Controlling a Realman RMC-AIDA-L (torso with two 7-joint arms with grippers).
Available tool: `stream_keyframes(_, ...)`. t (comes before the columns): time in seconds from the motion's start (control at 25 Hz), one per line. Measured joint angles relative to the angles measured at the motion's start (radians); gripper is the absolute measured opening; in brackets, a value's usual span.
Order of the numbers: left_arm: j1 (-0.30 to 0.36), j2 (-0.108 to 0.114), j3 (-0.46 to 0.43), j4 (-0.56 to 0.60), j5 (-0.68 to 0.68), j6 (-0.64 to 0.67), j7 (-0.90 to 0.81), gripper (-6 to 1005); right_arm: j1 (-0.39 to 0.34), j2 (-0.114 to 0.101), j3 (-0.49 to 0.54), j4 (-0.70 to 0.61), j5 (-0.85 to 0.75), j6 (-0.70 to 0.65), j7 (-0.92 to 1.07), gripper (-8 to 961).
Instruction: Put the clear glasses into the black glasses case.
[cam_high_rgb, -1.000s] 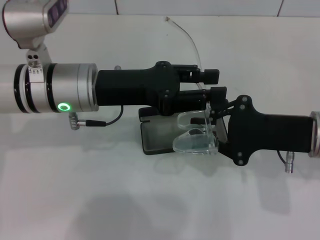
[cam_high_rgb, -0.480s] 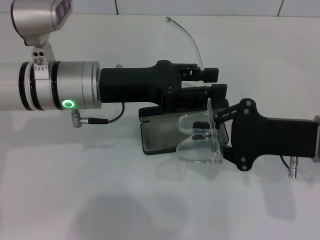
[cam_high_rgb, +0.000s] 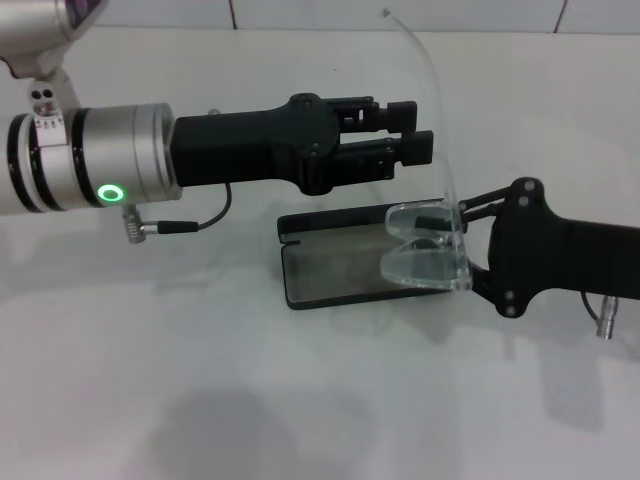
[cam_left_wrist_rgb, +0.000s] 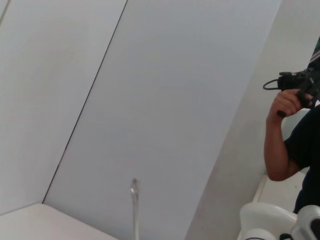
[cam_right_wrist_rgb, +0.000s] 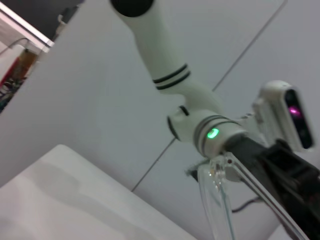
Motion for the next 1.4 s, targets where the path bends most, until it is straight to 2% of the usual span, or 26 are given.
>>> stream_keyframes(0.88, -0.026, -0.026, 0.008, -0.005, 0.031, 0.056, -0.01, 513, 0.004, 0.001, 0.008, 0.024, 0.009, 0.01, -0.004, 113)
stream_keyframes(1.12, -0.058, -0.032, 0.009, -0.045, 0.06, 0.036, -0.01, 510, 0.006, 0.001, 0.011, 0.024, 0.009, 0.01, -0.003, 113)
stream_keyframes(1.4, -0.063, -0.032, 0.009, -0.053, 0.079, 0.004, -0.025, 509, 0.007, 0.001, 0.01, 0.025, 0.009, 0.01, -0.003, 112)
